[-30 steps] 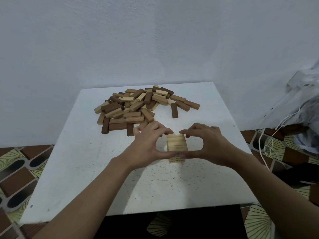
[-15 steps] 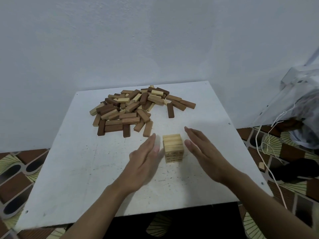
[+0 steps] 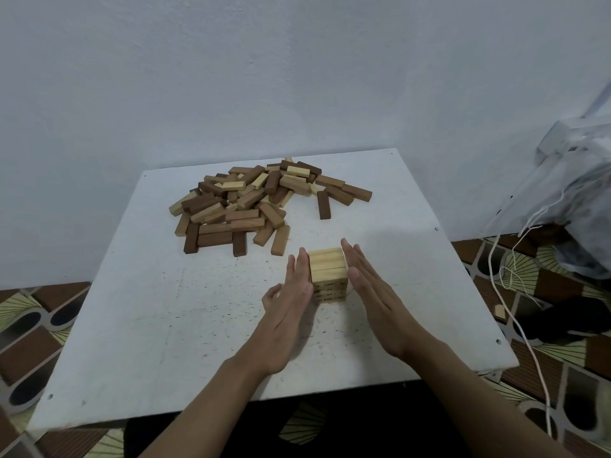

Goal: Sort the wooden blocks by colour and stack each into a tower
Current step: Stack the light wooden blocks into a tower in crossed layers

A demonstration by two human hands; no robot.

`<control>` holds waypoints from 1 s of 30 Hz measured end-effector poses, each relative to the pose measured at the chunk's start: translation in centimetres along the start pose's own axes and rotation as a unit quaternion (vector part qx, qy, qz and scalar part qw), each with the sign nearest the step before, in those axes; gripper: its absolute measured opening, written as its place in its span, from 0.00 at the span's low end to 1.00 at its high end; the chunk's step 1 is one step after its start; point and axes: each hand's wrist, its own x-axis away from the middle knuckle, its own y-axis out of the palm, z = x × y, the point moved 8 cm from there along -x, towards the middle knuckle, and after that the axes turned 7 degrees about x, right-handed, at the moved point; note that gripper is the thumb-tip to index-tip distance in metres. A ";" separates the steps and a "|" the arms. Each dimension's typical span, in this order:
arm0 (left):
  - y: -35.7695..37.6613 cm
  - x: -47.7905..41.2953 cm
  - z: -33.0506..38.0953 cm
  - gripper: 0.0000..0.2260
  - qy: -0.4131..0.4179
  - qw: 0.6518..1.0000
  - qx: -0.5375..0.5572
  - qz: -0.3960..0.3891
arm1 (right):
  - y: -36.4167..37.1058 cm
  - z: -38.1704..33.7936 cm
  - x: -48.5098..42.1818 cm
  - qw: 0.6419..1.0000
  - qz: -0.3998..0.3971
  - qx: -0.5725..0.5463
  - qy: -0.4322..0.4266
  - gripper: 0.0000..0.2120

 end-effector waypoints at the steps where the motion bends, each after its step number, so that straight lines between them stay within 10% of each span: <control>1: 0.0 0.0 -0.1 0.23 0.004 1.000 -0.006 -0.002 | 0.0 0.0 0.0 1.000 0.000 0.000 0.000 0.30; 30: -0.3 -0.4 -0.4 0.23 0.004 0.999 -0.031 -0.027 | 0.4 -0.3 -0.1 0.997 -0.008 0.070 -0.018 0.37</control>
